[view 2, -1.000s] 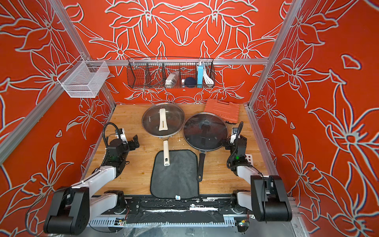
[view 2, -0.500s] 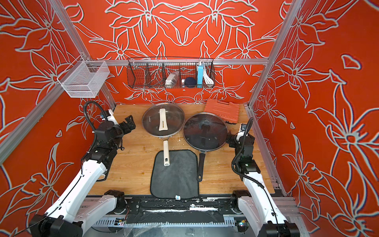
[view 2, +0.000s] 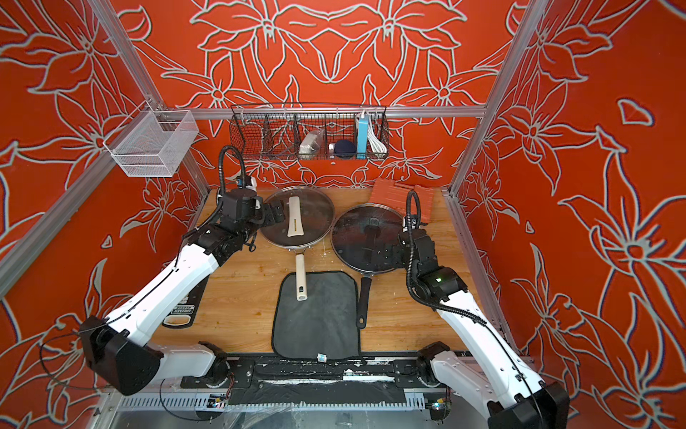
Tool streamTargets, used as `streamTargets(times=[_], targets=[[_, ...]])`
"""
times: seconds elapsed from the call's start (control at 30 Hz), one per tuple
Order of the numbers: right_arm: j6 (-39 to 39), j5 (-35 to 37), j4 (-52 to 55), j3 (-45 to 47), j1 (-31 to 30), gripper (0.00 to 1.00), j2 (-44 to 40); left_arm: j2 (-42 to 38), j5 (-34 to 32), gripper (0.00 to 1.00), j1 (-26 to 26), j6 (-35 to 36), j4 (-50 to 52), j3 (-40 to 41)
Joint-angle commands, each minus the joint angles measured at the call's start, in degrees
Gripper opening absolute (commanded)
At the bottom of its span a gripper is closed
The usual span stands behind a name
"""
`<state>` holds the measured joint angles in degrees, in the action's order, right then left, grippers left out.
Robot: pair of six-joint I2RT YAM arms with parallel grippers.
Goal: Wipe the pot lid with a cloth
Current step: Pick up the pot lid from the cooking pot.
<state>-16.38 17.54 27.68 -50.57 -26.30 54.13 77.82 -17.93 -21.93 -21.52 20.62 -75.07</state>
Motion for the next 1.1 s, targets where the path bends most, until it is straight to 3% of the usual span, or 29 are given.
streamTargets(times=[0.0,0.1,0.33,0.67,0.93,1.07], targets=[[-6.55,6.88,10.32,-3.75,-5.31,0.97,1.77,4.90,-2.81,0.98,-0.25,-0.38,4.28,-4.40],[-11.53,11.26,14.39,-5.40,-11.26,0.97,3.72,11.31,-3.47,0.98,-0.29,0.28,6.98,-9.99],[-20.95,14.12,17.82,-7.68,-23.36,0.97,8.76,27.05,-1.95,0.98,-0.30,0.34,16.47,-27.00],[-28.11,17.87,17.72,-11.18,-37.85,0.97,18.75,45.30,-3.80,0.97,-0.21,-0.27,31.03,-47.11],[-29.88,13.45,14.32,-9.60,-41.36,0.97,23.25,46.26,-2.15,0.91,0.04,-2.05,28.08,-43.00],[-31.66,12.79,14.16,-8.83,-42.62,0.98,24.94,46.89,0.84,0.80,1.01,-2.43,27.59,-42.17]])
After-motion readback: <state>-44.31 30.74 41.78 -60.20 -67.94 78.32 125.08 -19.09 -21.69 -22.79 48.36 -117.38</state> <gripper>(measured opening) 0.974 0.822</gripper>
